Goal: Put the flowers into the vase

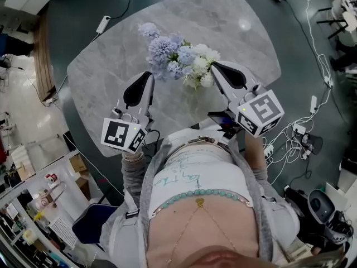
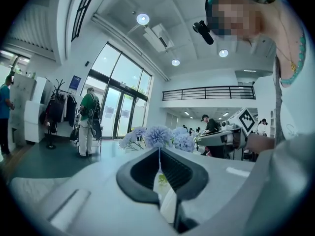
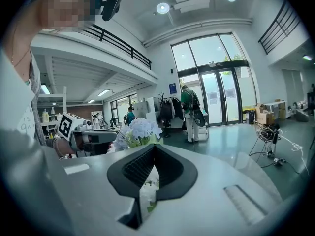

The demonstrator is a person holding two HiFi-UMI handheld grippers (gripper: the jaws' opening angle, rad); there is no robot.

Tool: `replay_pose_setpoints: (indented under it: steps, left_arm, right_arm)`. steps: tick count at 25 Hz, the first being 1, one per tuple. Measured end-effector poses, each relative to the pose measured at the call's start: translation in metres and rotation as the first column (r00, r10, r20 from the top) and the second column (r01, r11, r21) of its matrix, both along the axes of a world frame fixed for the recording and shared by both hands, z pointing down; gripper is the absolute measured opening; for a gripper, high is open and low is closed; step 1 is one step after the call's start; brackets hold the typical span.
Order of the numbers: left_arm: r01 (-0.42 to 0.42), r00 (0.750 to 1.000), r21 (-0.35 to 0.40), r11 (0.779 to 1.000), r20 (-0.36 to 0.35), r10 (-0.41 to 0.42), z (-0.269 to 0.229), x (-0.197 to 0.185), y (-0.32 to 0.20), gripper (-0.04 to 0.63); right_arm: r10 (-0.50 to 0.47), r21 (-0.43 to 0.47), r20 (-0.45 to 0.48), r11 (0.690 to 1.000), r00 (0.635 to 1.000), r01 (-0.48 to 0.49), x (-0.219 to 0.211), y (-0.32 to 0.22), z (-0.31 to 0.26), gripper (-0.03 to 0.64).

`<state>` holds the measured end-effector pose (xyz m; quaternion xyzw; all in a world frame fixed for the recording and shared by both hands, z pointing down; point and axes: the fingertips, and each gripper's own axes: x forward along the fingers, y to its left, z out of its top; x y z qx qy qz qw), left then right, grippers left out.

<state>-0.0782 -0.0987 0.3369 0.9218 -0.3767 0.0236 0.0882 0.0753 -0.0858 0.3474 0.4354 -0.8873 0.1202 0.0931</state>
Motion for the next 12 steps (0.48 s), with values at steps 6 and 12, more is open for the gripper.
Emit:
replay_pose_setpoints:
  steps: [6,12]
  left_arm:
    - [0.021,1.000,-0.028,0.999,-0.007,-0.021,0.005,0.002,0.017,0.003]
    - [0.024,1.000,-0.041,0.999,0.007,-0.024,0.009,0.011,0.029,0.003]
  right_arm:
    - [-0.021,-0.005,0.007,1.000,1.000,0.021,-0.004,0.004,0.002,0.028]
    - [-0.062,-0.021,-0.023,0.998,0.998,0.061,-0.011,0.004,0.006,0.026]
